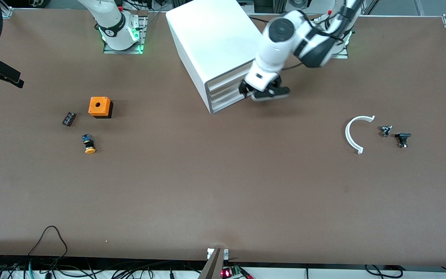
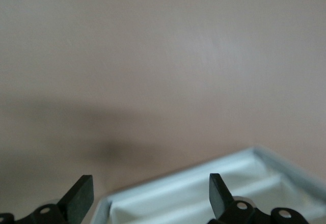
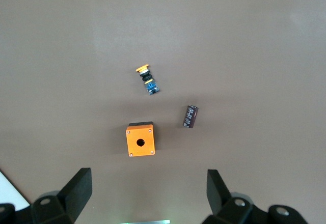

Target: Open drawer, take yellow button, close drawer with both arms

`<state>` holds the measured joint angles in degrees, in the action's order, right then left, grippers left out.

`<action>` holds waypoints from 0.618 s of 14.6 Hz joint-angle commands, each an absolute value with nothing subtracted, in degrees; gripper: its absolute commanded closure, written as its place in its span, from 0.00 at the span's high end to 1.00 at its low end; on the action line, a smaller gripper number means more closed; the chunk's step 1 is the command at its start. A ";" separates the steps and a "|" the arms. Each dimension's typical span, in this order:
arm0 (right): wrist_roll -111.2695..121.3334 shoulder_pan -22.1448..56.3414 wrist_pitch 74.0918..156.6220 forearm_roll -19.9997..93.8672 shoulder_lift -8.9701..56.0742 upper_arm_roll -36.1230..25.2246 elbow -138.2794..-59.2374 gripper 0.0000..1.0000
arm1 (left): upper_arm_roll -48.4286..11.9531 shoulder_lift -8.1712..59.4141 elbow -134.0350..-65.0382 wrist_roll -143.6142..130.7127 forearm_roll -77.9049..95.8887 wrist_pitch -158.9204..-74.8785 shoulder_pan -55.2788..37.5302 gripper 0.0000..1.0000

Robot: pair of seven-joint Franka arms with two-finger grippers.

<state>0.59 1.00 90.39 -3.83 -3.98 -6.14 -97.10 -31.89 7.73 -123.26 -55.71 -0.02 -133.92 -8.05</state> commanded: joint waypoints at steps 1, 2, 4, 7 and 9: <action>0.62 1.49 91.32 -2.82 -3.17 -5.10 -95.46 1.00 | -27.26 5.37 -119.02 -52.92 -1.67 -132.19 -5.63 1.00; -1.30 1.49 91.32 -2.64 -3.08 -5.01 -95.01 1.00 | -25.42 4.93 -117.61 -52.65 -1.67 -131.67 -4.75 1.00; -2.11 1.67 91.14 -2.99 -2.38 -4.75 -94.92 1.00 | -22.60 3.96 -112.79 -50.38 -1.67 -125.81 -4.31 1.00; -1.32 1.85 90.71 -3.08 -2.46 -4.75 -94.75 1.00 | -16.11 3.34 -103.13 -36.26 -1.67 -111.23 -4.22 1.00; -1.06 1.76 90.44 -2.90 -2.72 -4.83 -94.75 1.00 | -11.10 3.08 -97.32 -26.15 -0.97 -103.48 -4.04 1.00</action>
<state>-1.22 1.66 91.51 -3.63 -3.05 -4.71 -96.25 -15.28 2.82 -103.51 -34.96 -0.05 -110.91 -3.78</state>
